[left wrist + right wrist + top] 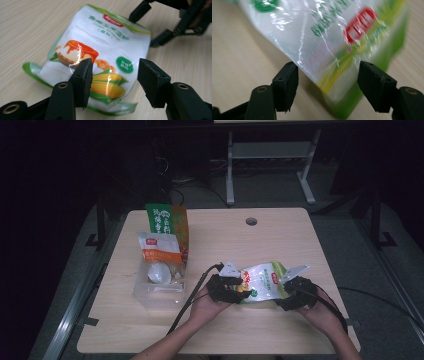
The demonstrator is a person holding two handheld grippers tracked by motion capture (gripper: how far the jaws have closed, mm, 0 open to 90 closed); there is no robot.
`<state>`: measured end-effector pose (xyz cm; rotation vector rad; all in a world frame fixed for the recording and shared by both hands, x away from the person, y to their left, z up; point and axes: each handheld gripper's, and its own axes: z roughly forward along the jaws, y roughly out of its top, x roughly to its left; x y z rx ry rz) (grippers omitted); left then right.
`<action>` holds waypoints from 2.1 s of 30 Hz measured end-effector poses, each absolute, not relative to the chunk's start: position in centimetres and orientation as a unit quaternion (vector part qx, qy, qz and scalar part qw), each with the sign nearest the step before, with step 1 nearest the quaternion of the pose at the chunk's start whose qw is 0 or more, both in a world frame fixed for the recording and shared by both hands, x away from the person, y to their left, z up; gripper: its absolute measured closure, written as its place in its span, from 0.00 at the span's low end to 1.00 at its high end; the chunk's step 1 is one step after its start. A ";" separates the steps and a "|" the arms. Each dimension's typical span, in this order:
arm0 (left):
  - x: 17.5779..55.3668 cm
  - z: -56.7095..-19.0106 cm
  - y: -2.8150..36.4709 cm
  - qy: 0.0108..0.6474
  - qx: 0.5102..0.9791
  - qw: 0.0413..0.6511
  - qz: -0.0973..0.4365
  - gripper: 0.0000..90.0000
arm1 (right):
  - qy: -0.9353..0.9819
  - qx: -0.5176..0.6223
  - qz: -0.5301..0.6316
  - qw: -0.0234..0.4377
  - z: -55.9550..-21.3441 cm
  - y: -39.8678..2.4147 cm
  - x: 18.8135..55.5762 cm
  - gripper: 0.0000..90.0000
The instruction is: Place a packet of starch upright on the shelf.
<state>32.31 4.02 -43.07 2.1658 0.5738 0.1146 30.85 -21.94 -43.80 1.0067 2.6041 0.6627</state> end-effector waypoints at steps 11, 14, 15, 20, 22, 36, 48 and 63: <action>32.6 -43.3 4.4 0.238 0.870 0.428 0.049 0.50 | 0.873 0.401 0.238 0.144 -43.8 -23.0 32.1 0.39; 32.8 -43.2 4.5 0.249 0.866 0.430 0.062 0.48 | 0.878 0.388 0.236 0.149 -43.4 -22.6 31.9 0.39; 32.9 -43.2 4.6 0.251 0.865 0.430 0.068 0.46 | 0.880 0.386 0.232 0.149 -43.3 -22.5 31.9 0.39; 33.6 -43.5 4.8 0.271 0.861 0.424 0.079 0.39 | 0.878 0.394 0.231 0.142 -43.1 -22.5 31.9 0.39; 33.9 -43.8 4.8 0.276 0.860 0.422 0.075 0.37 | 0.877 0.394 0.238 0.139 -43.0 -22.7 31.7 0.39; 33.4 -43.9 4.6 0.273 0.863 0.423 0.039 0.39 | 0.864 0.416 0.244 0.145 -42.3 -22.4 33.2 0.42; 35.1 -44.2 4.7 0.300 0.849 0.433 0.037 0.32 | 0.878 0.396 0.229 0.142 -42.7 -21.7 33.1 0.39; 33.3 -44.0 4.7 0.287 0.858 0.425 -0.002 0.36 | 0.869 0.413 0.234 0.139 -42.6 -21.7 33.9 0.39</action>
